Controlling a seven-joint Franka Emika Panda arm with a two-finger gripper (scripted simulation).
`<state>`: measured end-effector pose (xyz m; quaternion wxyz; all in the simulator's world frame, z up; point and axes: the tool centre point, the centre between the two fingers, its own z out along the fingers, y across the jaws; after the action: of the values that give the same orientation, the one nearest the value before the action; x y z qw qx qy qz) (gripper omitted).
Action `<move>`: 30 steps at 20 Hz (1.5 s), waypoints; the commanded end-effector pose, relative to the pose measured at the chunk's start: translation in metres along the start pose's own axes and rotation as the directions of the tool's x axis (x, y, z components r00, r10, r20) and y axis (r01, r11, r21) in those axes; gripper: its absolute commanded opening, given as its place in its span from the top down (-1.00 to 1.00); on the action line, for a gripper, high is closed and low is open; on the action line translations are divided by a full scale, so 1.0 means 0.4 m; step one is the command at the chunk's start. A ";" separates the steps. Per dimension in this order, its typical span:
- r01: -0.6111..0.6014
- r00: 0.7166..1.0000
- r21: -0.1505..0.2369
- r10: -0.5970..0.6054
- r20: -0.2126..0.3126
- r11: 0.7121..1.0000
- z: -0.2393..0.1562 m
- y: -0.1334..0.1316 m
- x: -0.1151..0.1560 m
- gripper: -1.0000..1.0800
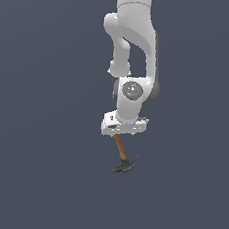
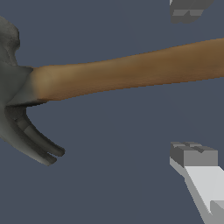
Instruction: Pick up the object and move it to a goal position.
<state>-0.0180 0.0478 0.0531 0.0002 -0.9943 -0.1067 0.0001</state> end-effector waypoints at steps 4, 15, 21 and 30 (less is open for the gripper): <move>0.001 1.000 0.000 -0.001 0.000 1.000 0.066 -0.001 -0.003 -0.92; 0.002 1.000 0.000 -0.002 0.000 1.000 0.091 -0.001 0.000 1.00; -0.004 1.000 -0.003 0.004 -0.002 1.000 0.087 0.010 0.000 1.00; -0.004 1.000 -0.003 0.004 -0.002 1.000 0.050 -0.002 -0.021 1.00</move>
<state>-0.0255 0.0457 0.0271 -0.0012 -0.9945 -0.1045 0.0011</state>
